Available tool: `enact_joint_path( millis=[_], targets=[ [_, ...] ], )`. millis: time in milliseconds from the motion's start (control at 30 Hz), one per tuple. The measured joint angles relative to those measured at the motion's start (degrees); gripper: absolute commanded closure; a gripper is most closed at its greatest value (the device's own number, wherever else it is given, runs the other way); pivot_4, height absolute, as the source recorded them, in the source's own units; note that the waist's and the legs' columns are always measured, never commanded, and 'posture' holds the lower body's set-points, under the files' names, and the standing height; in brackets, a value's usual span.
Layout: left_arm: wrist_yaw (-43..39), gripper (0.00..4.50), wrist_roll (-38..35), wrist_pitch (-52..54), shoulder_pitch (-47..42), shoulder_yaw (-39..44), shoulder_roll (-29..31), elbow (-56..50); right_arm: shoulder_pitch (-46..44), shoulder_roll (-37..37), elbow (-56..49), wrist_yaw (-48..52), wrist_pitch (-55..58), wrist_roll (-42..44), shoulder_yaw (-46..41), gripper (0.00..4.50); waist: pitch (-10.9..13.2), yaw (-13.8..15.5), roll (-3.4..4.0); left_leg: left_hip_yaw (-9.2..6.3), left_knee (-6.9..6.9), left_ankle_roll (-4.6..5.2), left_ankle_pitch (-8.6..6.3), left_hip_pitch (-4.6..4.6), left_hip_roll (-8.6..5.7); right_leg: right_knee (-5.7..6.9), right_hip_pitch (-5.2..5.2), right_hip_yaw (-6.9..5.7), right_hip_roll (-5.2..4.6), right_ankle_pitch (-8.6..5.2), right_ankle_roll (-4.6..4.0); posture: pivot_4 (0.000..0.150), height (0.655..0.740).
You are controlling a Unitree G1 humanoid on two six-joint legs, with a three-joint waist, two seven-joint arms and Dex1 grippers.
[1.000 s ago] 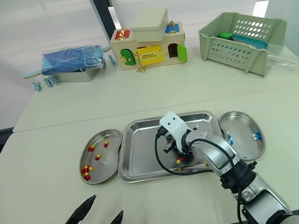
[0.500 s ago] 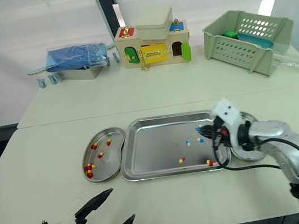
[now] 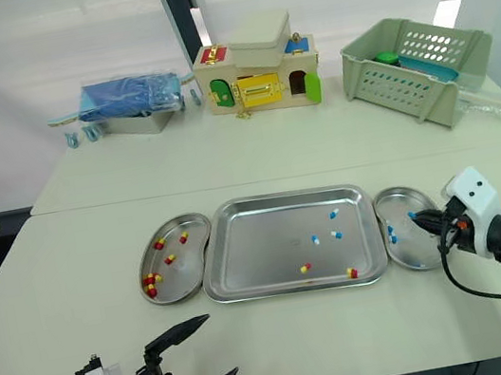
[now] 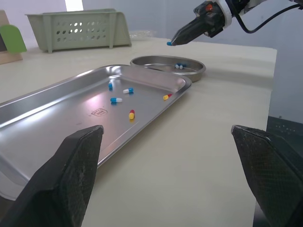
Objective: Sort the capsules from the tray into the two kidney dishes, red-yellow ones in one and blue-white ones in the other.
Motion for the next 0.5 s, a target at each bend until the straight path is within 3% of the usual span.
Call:
enact_joint_path(
  millis=[233,467,500],
  targets=[
    [0.2,0.00,0.1,-0.7,0.9,0.0,-0.7,0.0,1.0,0.0,2.8,-0.5,-2.4,-1.8,1.1,2.27,0.0,0.0,0.00,0.01,0.01,0.00,0.00,0.00,0.00,0.00,0.01,0.01,0.00,0.00,0.00,0.150,0.7400],
    [0.2,0.00,0.2,-1.2,1.7,0.0,-0.9,0.4,0.9,0.0,3.3,-0.2,-3.3,-1.9,1.2,0.08,0.0,0.1,0.00,0.00,0.02,0.00,0.00,0.00,0.00,0.00,0.03,0.00,0.00,0.00,0.00,0.150,0.7400],
    [0.2,0.00,0.2,-1.2,1.8,0.0,-0.9,0.5,1.0,0.0,3.3,0.0,-3.4,-1.8,1.2,0.03,0.0,0.1,0.00,0.00,0.02,0.00,0.00,0.00,0.00,0.00,0.03,0.00,0.00,0.00,0.00,0.150,0.7400]
  ],
)
